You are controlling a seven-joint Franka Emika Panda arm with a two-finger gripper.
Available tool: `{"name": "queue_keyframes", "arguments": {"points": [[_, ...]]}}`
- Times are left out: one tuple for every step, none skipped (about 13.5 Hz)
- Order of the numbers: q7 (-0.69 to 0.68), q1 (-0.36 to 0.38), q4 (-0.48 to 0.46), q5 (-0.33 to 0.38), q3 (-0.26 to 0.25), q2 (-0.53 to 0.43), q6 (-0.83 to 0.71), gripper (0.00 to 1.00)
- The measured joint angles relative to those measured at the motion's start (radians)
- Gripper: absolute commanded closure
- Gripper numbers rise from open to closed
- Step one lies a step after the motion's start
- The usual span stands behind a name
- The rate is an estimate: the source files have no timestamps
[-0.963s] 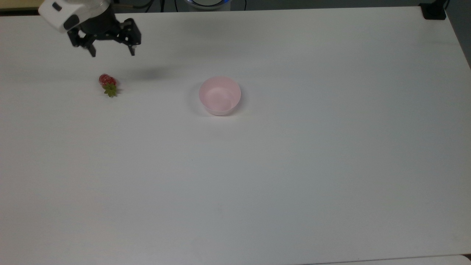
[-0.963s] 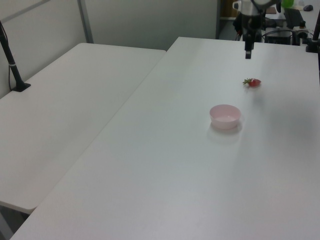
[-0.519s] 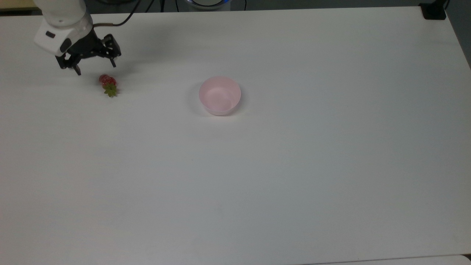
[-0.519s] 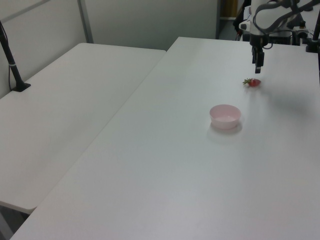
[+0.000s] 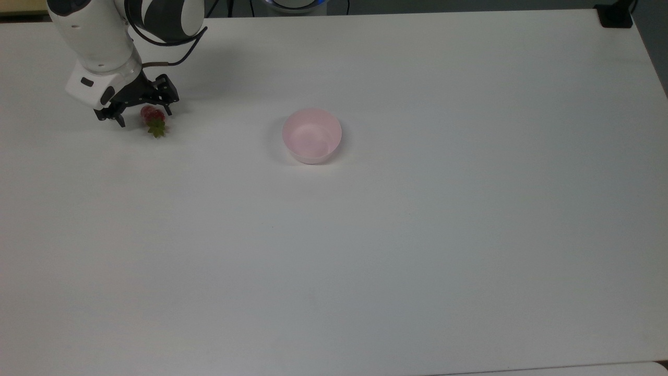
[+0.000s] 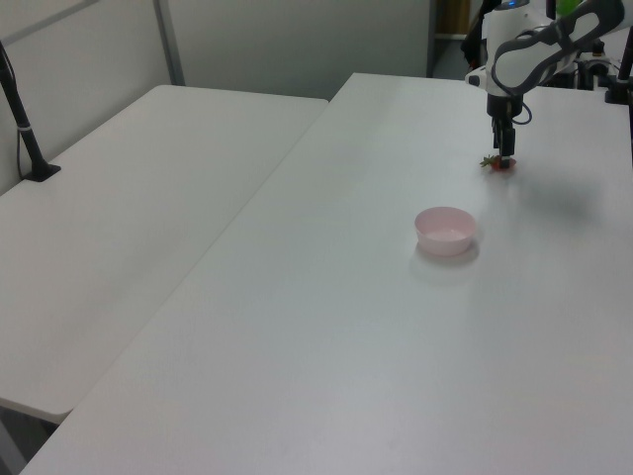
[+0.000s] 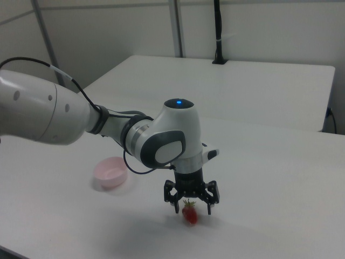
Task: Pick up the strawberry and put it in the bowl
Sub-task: 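Close the gripper on the strawberry and lift it, then carry the strawberry over the pink bowl and lower it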
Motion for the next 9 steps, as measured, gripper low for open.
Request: {"name": "queue_keyframes", "arguments": {"points": [[0.001,0.000,0.000,0.000,0.000,0.001,0.000,0.11],[0.001,0.000,0.000,0.000,0.000,0.001,0.000,0.23],[0.004,0.000,0.000,0.000,0.000,0.001,0.000,0.34],[0.016,0.001,0.000,0.000,0.001,0.001,0.000,0.46],[0.039,0.002,0.000,0.000,0.003,0.001,0.000,0.57],[0.060,0.004,0.000,0.000,0.009,0.001,0.000,0.63],[0.086,0.004,0.000,0.000,0.020,0.001,0.000,0.66],[0.126,0.005,0.001,0.000,0.038,0.001,0.000,0.66],[0.156,0.007,0.003,0.000,0.054,0.000,0.000,0.66]]}}
